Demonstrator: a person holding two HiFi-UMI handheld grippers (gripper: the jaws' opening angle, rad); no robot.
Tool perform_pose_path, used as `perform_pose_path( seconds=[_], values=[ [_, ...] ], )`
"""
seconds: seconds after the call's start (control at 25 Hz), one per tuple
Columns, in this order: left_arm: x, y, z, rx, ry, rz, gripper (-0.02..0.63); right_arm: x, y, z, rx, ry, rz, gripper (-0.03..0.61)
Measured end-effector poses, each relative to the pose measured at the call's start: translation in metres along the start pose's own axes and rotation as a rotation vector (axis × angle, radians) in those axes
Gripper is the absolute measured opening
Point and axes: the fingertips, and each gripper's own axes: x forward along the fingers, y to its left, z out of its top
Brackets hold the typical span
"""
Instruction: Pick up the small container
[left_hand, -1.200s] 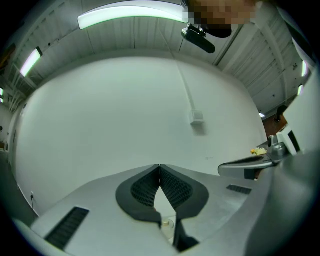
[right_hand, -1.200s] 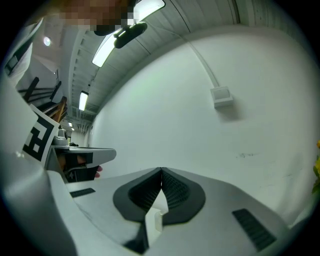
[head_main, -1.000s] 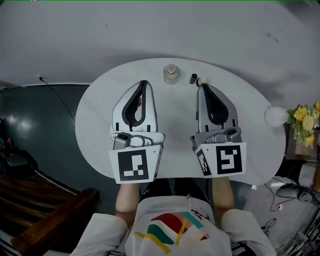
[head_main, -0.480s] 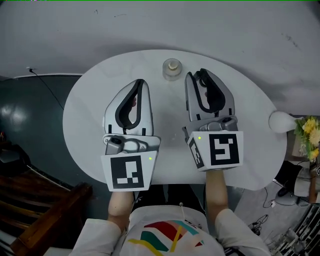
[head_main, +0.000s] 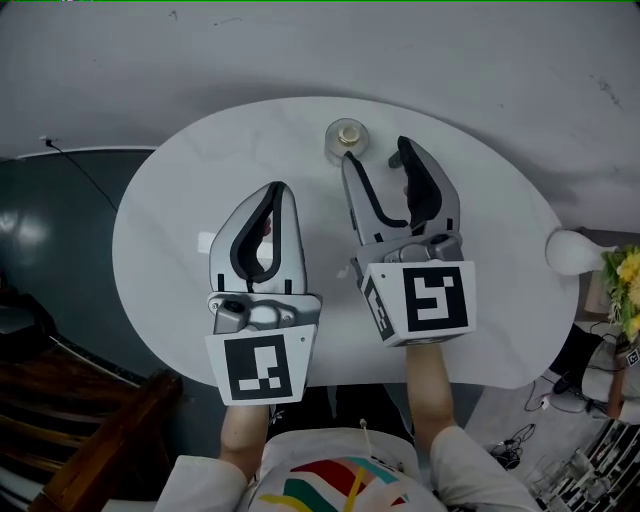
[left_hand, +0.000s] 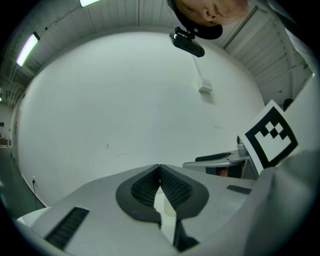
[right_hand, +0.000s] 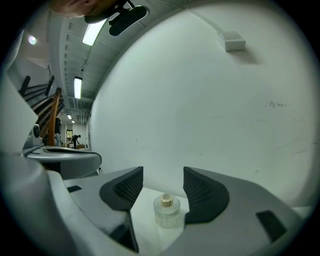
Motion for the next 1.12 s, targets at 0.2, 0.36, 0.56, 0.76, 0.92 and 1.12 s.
perform_pose_path(
  seconds=[0.2,0.36,0.56,0.76,0.92,1.12],
  values=[
    [0.001,0.011,-0.017,-0.015,0.031,0.014,0.018,0.017,0.001,-0.02,-0.007,0.04,-0.023,0.285],
    [0.004,0.021,-0.031,-0.014,0.053,0.032,0.018,0.031,-0.002,-0.037,0.007,0.067,-0.053,0.301],
    [0.006,0.032,-0.043,-0.024,0.053,0.042,0.018,0.045,-0.008,-0.057,0.016,0.105,-0.089,0.314],
    [0.011,0.044,-0.064,-0.03,0.088,0.057,0.017,0.061,-0.011,-0.077,0.002,0.143,-0.095,0.327],
    [0.013,0.046,-0.072,-0.041,0.103,0.058,0.018,0.068,-0.01,-0.091,0.002,0.185,-0.1,0.336],
    [0.018,0.048,-0.082,-0.052,0.122,0.047,0.018,0.075,-0.006,-0.105,0.013,0.223,-0.089,0.337]
  ],
)
